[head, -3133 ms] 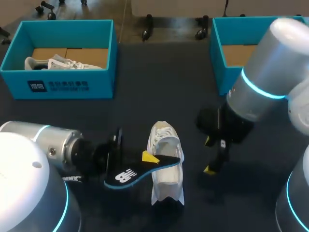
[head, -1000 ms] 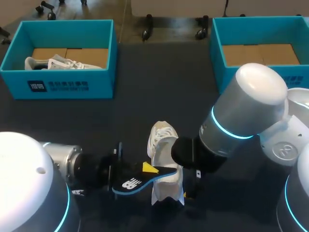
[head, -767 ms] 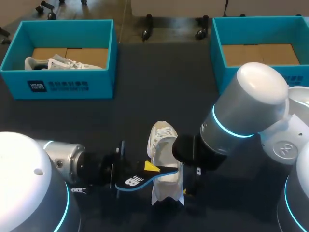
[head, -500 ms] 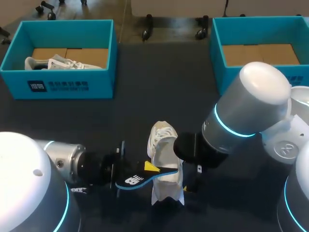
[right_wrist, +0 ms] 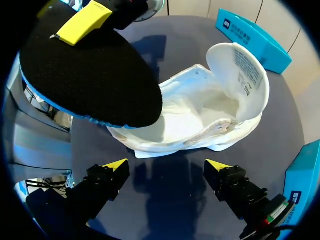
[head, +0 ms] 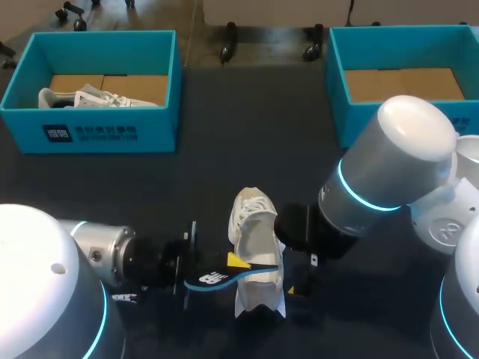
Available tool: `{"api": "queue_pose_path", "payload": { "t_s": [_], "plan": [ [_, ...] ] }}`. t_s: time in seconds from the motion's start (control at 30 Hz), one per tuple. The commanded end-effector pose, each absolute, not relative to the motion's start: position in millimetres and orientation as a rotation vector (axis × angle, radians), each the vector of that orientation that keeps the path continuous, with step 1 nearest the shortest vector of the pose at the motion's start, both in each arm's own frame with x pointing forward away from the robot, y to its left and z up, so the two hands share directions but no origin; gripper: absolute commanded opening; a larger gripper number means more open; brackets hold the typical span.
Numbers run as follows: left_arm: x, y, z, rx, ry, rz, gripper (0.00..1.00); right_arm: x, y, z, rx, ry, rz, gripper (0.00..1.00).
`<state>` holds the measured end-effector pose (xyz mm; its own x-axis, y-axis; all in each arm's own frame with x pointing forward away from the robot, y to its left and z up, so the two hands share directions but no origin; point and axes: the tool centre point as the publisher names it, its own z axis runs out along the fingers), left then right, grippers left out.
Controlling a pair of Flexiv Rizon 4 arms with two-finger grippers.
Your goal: Take the shoe out of the shoebox, open the shoe tongue, remove and reinsert the insole, then place the shoe into the shoebox
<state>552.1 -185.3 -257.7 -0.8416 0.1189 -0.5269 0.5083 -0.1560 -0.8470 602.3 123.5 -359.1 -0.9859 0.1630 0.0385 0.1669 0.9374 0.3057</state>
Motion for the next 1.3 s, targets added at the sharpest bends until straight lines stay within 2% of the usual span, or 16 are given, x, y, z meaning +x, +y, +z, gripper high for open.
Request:
{"api": "queue_pose_path", "payload": {
  "t_s": [0.03, 1.3],
  "plan": [
    [550, -186, -258, 0.704, 1.846, -2.072, 0.0, 601, 122, -360, -0.261, -3.08, -0.494, 1.0],
    [569, -198, -281, 0.709, 1.882, -2.075, 0.0, 601, 122, -360, -0.261, -3.08, -0.494, 1.0]
  ]
}}
